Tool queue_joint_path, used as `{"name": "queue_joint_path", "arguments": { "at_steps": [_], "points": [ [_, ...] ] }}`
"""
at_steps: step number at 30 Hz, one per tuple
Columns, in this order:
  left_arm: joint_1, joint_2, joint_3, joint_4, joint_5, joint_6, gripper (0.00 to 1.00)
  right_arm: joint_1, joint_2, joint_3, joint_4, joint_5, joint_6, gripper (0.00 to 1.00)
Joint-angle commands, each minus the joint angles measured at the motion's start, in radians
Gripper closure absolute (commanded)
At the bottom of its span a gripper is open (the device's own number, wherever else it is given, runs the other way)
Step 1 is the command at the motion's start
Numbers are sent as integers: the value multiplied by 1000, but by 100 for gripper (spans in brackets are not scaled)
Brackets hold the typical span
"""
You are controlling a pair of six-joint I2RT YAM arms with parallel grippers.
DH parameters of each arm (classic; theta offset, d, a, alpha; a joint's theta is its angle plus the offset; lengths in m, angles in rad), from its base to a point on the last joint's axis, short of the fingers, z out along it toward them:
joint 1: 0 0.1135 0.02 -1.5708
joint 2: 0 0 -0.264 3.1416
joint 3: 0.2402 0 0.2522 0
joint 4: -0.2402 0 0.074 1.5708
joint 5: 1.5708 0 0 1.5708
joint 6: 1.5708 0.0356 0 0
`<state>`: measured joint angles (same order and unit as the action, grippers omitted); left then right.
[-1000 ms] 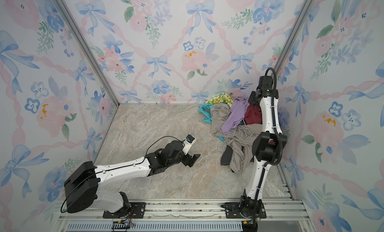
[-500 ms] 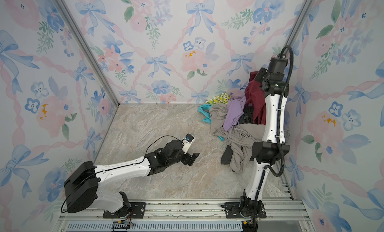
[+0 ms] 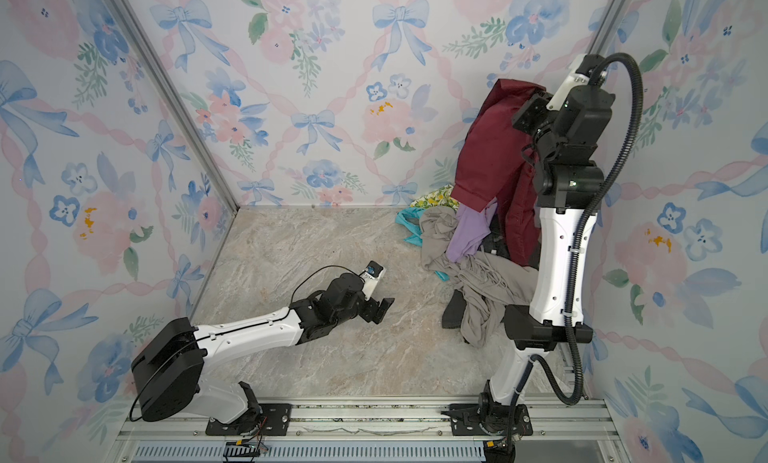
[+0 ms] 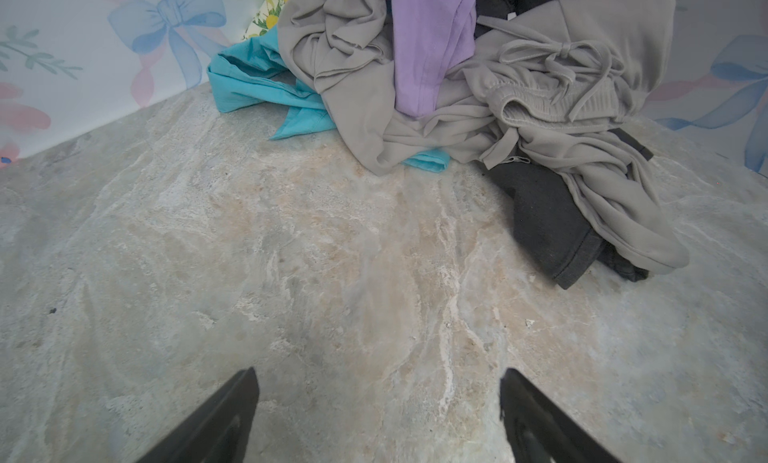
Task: Pick out a specific cloth from the pile
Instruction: 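Lift the maroon shirt up out of the pile with the right gripper, then grasp the hanging maroon shirt with the left gripper beside the right gripper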
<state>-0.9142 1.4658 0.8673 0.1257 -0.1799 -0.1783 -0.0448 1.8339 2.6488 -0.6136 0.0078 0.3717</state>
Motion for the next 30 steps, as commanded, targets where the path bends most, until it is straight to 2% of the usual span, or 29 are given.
{"name": "queue_joint_path", "arguments": {
  "at_steps": [1,4,8,15,21,27,30],
  "points": [
    [20,-19,27,22,-28,-27,7,43,-82,-124,30,-45,12,100],
    [28,-37,45,40,-25,-58,7,98,-169,-286,-3,-39,-18,100],
    [16,-52,80,67,-49,-89,7,160,-310,-550,46,-66,-7,100],
    [-15,-33,113,288,-84,-132,5,187,-495,-920,145,-111,74,100],
    [-30,112,252,437,-60,-58,3,193,-583,-1035,142,-172,120,100],
    [-35,305,417,603,108,7,2,206,-618,-1047,112,-254,158,100],
    [-42,415,517,652,135,39,2,228,-629,-1053,108,-265,166,100]
  ]
}}
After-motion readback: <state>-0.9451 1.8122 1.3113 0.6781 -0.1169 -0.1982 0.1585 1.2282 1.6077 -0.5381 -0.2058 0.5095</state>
